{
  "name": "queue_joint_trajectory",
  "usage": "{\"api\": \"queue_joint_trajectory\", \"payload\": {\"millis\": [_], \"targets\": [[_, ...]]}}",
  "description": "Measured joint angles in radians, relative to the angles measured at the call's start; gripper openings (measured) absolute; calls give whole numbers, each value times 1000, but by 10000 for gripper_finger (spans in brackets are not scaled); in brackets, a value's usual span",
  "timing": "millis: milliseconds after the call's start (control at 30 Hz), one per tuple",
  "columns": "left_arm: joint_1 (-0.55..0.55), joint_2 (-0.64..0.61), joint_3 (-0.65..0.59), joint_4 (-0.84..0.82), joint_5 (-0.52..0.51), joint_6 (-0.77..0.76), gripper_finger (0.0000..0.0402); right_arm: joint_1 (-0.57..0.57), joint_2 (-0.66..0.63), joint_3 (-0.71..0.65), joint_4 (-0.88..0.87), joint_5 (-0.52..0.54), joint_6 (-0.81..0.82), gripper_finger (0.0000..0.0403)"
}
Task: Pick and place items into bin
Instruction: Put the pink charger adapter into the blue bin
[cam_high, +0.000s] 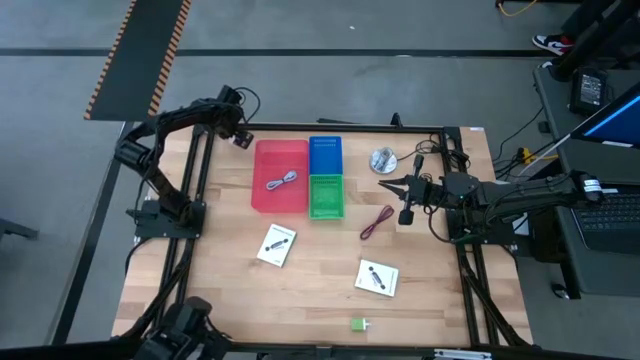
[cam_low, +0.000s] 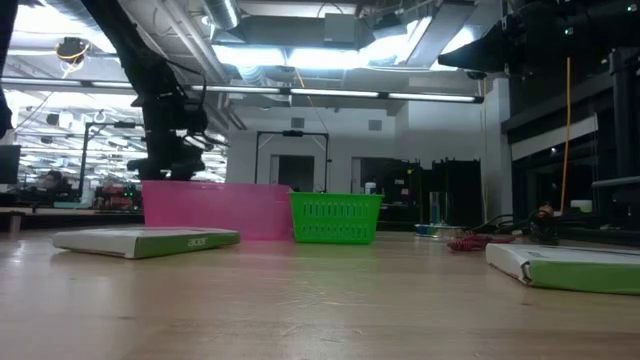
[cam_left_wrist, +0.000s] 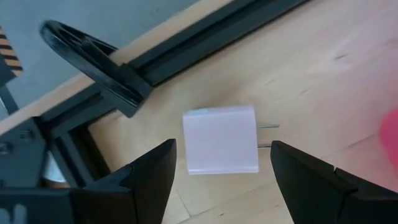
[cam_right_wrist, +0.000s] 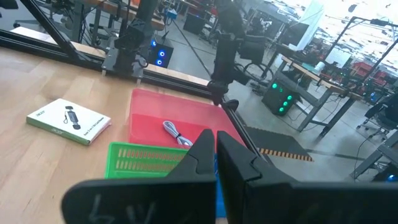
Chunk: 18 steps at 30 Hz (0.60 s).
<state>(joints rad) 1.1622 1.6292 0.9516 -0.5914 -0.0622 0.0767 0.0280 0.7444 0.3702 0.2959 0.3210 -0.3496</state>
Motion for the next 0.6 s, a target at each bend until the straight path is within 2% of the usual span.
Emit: {"api": "queue_joint_trajectory", "payload": {"millis": [267,600], "targets": [[0,66,0,15,3,15,255,0,0,0,0,0,0,0],[1,73,2,34,5,21,255,0,0,0,-1,0,-2,0]]}}
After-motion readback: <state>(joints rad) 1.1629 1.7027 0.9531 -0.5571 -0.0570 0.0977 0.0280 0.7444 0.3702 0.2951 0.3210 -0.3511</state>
